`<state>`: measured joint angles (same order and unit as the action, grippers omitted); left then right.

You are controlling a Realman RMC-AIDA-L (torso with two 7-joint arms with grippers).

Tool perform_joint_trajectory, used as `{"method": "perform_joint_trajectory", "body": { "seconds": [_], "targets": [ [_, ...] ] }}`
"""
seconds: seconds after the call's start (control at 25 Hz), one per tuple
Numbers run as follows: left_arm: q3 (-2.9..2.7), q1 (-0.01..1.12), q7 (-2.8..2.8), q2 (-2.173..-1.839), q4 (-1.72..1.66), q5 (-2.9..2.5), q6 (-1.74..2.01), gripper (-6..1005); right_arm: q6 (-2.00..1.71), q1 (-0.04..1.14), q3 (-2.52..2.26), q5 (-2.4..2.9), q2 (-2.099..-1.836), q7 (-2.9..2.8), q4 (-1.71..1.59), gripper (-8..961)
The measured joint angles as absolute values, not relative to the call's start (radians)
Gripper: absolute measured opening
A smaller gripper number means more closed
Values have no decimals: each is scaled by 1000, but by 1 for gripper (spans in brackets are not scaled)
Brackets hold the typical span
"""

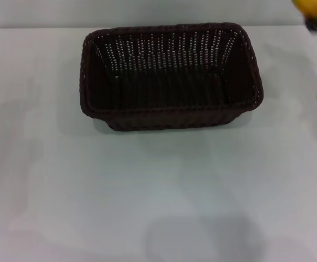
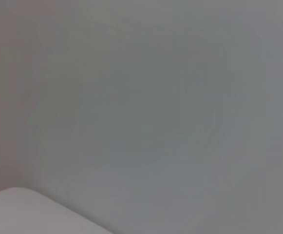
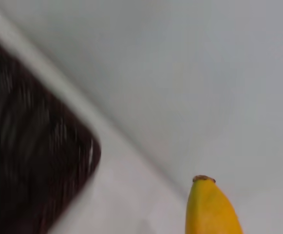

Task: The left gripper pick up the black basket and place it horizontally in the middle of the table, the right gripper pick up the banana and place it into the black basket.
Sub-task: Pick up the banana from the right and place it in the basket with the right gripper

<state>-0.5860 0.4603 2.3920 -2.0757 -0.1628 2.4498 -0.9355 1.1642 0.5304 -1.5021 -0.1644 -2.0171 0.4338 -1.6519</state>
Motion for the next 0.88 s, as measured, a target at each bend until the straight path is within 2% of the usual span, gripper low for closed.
{"method": "perform_joint_trajectory", "body": {
  "seconds": [0.2, 0.36, 0.56, 0.88],
  "targets": [
    [-591, 446, 2381, -2078, -160, 2443, -937, 882, 854, 506, -1552, -344, -2014, 519, -1702, 471],
    [-593, 439, 2370, -2081, -146, 2440, -949, 881, 718, 510, -1573, -637, -2014, 794, -1640, 470],
    [-592, 423, 2334, -2082, -135, 2437, -997, 881, 706, 553, -1609, -945, -2017, 1145, -1481, 472],
    [-592, 421, 2314, -2082, -127, 2437, -1000, 880, 717, 642, -1635, -974, -2021, 1198, -1283, 481]
  ]
}}
